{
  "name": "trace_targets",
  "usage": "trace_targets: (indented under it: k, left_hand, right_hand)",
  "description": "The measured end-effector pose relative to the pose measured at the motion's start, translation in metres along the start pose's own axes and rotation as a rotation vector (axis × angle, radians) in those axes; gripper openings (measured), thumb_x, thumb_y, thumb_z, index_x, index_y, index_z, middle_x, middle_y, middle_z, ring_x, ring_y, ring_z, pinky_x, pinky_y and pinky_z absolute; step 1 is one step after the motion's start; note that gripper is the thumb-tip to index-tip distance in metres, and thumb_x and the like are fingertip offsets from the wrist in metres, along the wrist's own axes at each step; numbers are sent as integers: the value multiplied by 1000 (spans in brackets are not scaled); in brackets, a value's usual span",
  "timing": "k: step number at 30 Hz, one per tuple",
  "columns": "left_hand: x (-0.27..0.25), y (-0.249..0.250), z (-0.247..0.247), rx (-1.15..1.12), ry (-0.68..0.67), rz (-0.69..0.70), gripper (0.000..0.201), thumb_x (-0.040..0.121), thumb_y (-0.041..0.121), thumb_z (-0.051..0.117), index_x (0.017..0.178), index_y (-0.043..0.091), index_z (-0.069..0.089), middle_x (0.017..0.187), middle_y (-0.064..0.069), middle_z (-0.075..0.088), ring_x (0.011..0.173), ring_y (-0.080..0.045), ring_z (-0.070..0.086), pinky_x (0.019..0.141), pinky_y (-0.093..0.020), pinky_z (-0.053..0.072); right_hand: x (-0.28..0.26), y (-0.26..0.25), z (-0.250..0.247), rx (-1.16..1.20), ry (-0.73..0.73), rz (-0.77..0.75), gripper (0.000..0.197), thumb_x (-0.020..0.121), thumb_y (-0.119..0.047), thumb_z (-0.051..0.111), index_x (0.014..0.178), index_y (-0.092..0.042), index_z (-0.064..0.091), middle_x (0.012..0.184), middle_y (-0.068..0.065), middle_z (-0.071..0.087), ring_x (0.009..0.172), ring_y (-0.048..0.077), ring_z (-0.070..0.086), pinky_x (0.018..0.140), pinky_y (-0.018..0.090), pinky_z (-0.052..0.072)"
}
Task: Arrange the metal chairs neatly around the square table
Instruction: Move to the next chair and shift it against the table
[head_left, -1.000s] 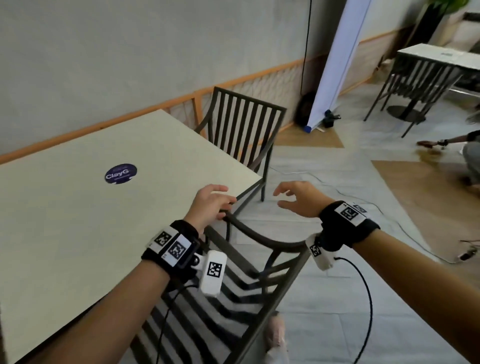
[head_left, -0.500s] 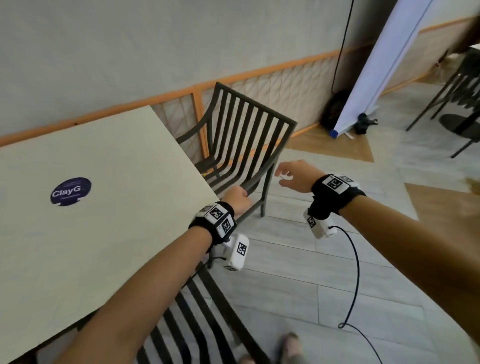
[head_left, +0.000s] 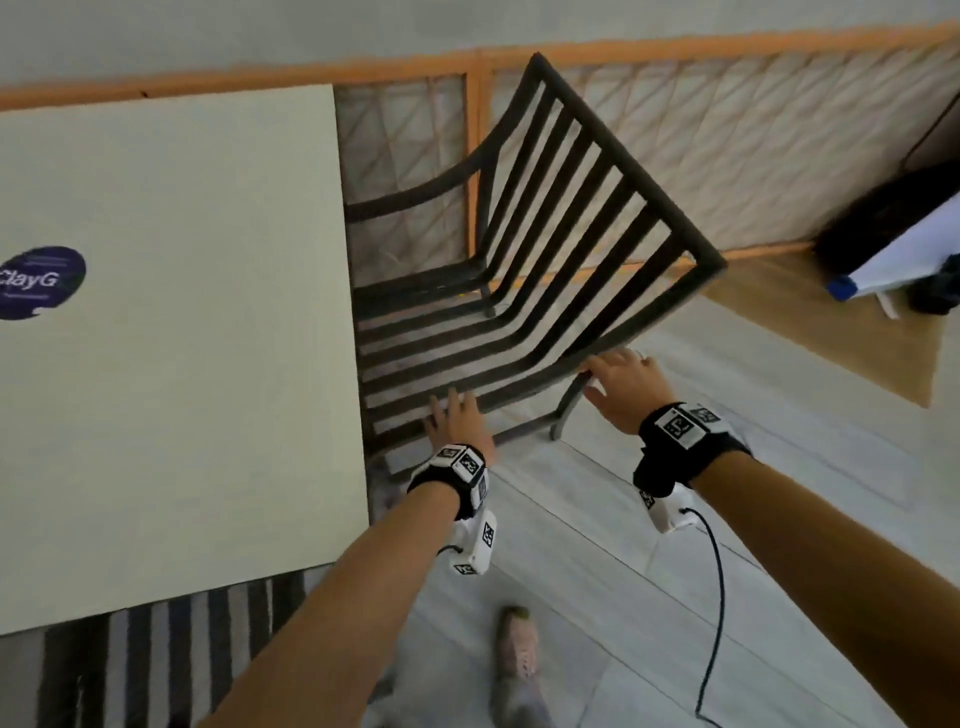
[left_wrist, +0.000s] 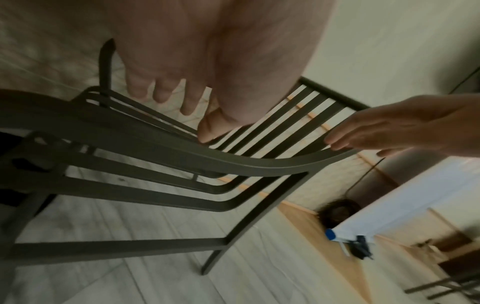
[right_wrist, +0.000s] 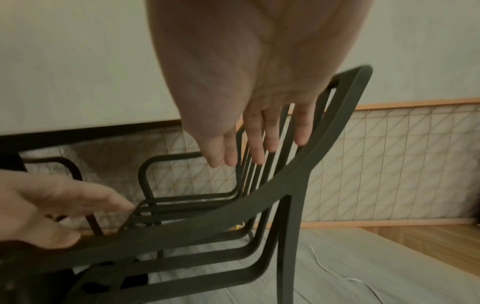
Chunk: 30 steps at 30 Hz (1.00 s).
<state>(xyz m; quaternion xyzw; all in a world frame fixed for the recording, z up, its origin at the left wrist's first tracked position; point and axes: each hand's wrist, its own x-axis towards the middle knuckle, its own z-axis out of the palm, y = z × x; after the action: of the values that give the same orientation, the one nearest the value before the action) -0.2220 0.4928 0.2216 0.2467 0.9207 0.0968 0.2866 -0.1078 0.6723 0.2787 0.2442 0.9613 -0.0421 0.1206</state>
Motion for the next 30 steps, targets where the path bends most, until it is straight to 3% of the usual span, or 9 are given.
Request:
trace_targets:
  k: [2, 5, 7, 8, 10, 13, 17, 24, 30]
  left_hand:
    - [29, -3, 10, -47, 12, -52, 74, 87, 11, 61, 150, 27, 25, 162, -5, 16, 150, -36, 4, 112, -69, 4]
    - [60, -12, 30, -81, -30, -124, 55, 90, 16, 55, 140, 31, 39, 150, -5, 40, 147, -36, 19, 110, -75, 5]
    - [66, -14, 43, -110, 26, -151, 50, 89, 12, 54, 134, 34, 48, 135, -2, 54, 145, -33, 24, 100, -80, -10]
    - [66, -13, 47, -123, 73, -145, 55, 87, 4, 55, 132, 35, 52, 130, 1, 58, 144, -31, 26, 94, -79, -16]
    - [63, -11, 51, -139, 120, -134, 62, 83, -4, 55, 130, 36, 54, 120, 4, 63, 138, -25, 34, 93, -79, -17]
    - [67, -9, 47, -161, 119, -127, 59, 83, -2, 57, 129, 36, 56, 114, 4, 64, 133, -23, 39, 92, -77, -18]
    - [79, -14, 37, -164, 132, -130, 60, 81, -1, 61, 128, 36, 58, 105, 1, 66, 127, -22, 44, 95, -77, -17]
    - [93, -40, 10, -126, 109, -85, 57, 87, -4, 51, 129, 34, 58, 131, 0, 61, 137, -26, 35, 96, -68, -24]
    - [110, -48, -2, -153, 117, -89, 49, 94, 2, 47, 129, 33, 59, 118, -5, 66, 137, -22, 36, 103, -71, -18]
  right_hand:
    - [28, 12, 15, -66, 41, -36, 41, 92, -36, 48, 131, -25, 43, 143, 8, 45, 136, 30, 33, 105, 53, 31]
    - [67, 28, 39, -245, 22, -96, 54, 90, -45, 47, 140, -36, 29, 153, 7, 31, 144, 32, 18, 113, 61, 10]
    - [88, 37, 49, -347, -8, -110, 55, 91, -51, 41, 142, -43, 21, 152, 5, 33, 144, 32, 18, 114, 61, -1]
    - [96, 40, 52, -379, -25, -136, 53, 91, -52, 38, 141, -44, 22, 148, 4, 40, 141, 32, 25, 114, 60, 1]
    - [104, 44, 58, -433, -48, -214, 49, 93, -50, 34, 140, -41, 25, 135, 5, 51, 129, 32, 40, 113, 55, 20]
    - [104, 45, 57, -451, -20, -251, 45, 94, -46, 35, 137, -35, 31, 127, 9, 54, 117, 33, 47, 100, 48, 36]
    - [109, 35, 52, -414, 12, -236, 39, 93, -44, 36, 130, -31, 37, 114, 11, 59, 104, 32, 50, 92, 46, 37]
    - [103, 9, 56, -304, 48, -165, 31, 89, -40, 47, 118, -27, 50, 97, 14, 64, 97, 34, 54, 89, 49, 38]
    - [117, -2, 54, -311, 80, -142, 33, 88, -42, 49, 118, -28, 50, 95, 13, 65, 97, 33, 54, 92, 48, 35]
